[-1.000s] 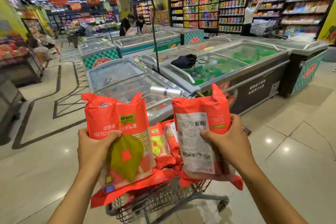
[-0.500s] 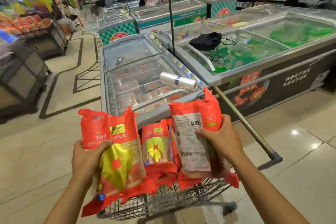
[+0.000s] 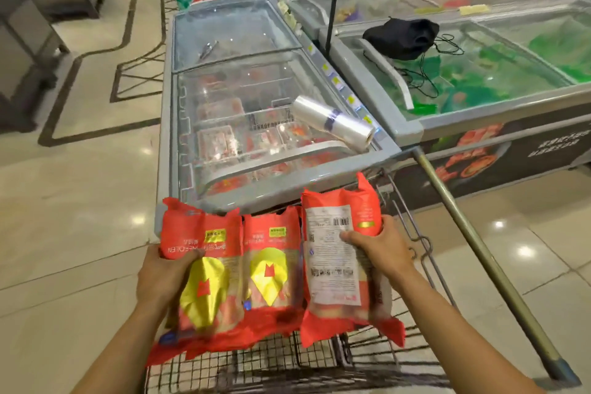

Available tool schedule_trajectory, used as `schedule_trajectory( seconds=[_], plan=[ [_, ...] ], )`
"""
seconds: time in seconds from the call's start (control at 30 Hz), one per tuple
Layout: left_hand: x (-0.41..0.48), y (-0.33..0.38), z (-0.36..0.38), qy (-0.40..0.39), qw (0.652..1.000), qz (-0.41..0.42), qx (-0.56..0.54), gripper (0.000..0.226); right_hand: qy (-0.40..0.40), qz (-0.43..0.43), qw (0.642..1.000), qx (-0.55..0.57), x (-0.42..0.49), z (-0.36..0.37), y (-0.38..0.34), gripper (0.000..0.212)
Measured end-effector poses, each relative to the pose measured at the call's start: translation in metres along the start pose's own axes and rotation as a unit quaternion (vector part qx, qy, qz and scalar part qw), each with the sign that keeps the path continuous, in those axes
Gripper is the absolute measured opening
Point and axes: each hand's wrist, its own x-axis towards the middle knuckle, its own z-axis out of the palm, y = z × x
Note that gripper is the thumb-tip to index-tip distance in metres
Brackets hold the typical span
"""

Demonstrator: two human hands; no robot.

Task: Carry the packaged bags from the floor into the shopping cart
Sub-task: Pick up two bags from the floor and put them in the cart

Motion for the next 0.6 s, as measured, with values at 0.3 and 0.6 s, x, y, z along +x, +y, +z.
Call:
schedule_trajectory(
  seconds=[0.3,0.6],
  plan=[
    [0.077,-0.039,0.06,-0.025,0.997,-0.053,0.041,0.066,-0.021,0.08,0.996,-0.009,0.089,0.049,0.032,0.044],
    [0.059,-0.032,0.075,-0.045,0.982,0.068,0.168,0.063,0.013,0.025,0.973,-0.231,0.094,0.063,0.033,0.079]
  ],
)
